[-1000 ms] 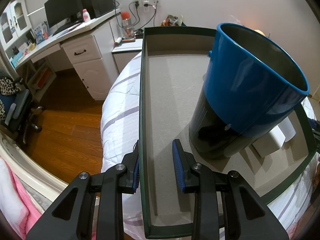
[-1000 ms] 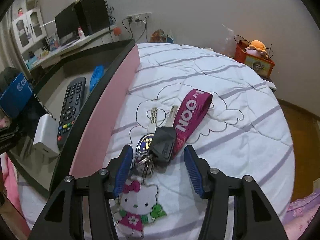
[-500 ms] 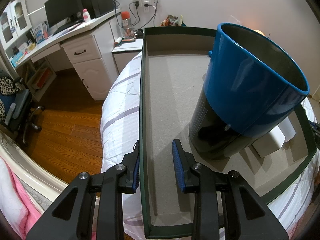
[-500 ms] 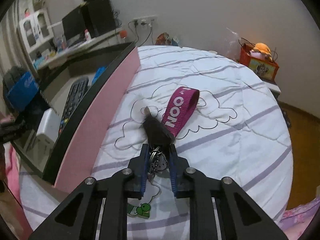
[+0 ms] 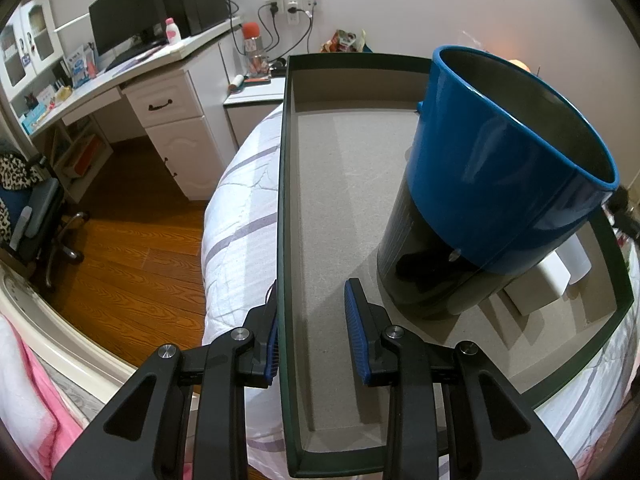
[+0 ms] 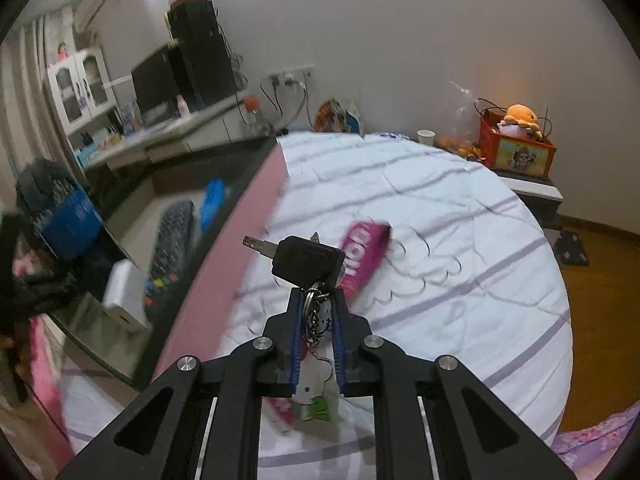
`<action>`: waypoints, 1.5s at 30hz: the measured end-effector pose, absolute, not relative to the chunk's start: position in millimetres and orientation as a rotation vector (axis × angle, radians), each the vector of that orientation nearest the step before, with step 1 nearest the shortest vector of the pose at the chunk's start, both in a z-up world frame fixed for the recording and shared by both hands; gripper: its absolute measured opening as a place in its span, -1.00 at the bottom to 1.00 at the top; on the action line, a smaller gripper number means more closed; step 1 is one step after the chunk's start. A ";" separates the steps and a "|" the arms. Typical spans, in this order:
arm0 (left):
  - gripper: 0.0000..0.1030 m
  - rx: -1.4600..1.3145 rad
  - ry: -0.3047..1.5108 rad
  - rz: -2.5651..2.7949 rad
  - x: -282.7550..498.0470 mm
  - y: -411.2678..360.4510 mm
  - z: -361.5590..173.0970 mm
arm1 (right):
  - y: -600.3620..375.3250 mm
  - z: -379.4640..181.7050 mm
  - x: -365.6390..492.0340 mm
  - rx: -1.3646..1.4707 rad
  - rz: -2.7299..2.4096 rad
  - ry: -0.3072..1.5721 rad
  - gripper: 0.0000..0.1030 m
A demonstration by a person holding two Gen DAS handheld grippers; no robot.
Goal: Organize rigid objects
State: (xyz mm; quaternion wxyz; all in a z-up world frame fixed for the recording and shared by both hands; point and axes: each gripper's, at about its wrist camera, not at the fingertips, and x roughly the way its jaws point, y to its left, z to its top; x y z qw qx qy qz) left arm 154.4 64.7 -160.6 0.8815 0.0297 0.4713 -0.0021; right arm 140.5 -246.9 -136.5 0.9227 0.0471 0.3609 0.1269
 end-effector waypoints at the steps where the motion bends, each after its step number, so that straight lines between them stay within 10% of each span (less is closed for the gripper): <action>1: -0.44 0.062 0.981 -0.004 154.4 64.6 -160.6 | -247.2 -133.0 140.5 0.100 0.263 0.729 -0.76; 30: -0.44 0.061 0.981 -0.007 153.9 63.7 -160.4 | -165.0 -16.1 171.4 -0.030 0.482 0.507 -0.76; 45: -0.44 0.062 0.981 -0.006 153.7 63.5 -160.4 | -86.4 -64.5 231.7 0.038 0.737 0.731 -0.76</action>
